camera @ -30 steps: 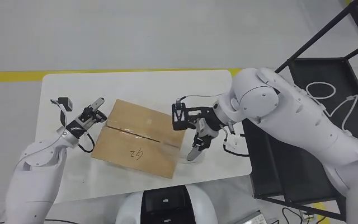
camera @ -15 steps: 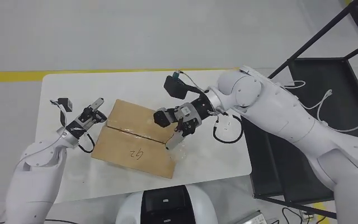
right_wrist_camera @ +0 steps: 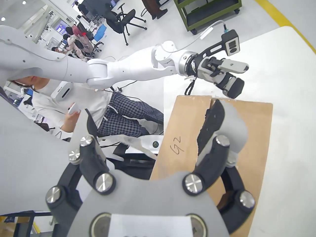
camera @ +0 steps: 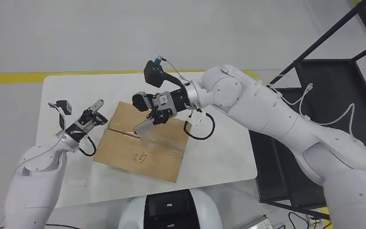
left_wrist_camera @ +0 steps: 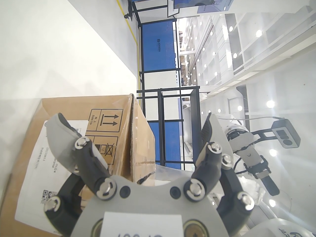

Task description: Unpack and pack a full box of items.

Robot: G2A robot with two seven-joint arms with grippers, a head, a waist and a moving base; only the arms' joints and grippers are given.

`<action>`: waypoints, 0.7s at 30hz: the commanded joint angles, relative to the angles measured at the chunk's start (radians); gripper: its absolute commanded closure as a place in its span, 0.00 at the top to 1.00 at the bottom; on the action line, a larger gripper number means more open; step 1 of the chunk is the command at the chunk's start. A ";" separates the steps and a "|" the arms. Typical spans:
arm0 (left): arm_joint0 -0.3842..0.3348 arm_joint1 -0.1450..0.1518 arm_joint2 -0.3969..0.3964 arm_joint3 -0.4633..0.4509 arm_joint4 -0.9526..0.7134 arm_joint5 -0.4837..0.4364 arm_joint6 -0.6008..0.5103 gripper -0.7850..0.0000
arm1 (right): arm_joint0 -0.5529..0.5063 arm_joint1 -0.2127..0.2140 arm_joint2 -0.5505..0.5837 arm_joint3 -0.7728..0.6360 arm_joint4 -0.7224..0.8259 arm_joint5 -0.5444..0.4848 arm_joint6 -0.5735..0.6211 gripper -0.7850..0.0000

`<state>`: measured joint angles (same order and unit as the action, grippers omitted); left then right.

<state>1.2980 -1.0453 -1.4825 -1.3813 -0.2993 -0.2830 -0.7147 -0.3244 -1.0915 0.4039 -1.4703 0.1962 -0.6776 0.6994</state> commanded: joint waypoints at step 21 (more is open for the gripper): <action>0.037 0.011 -0.106 -0.039 -0.018 -0.017 0.049 1.00 | -0.144 0.004 0.141 -0.072 -0.267 0.053 0.009 1.00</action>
<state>1.3294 -1.0372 -1.5791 -1.4129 -0.3193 -0.3016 -0.6473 -0.4465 -1.0989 0.5367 -1.5192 -0.0802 -0.6223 0.6550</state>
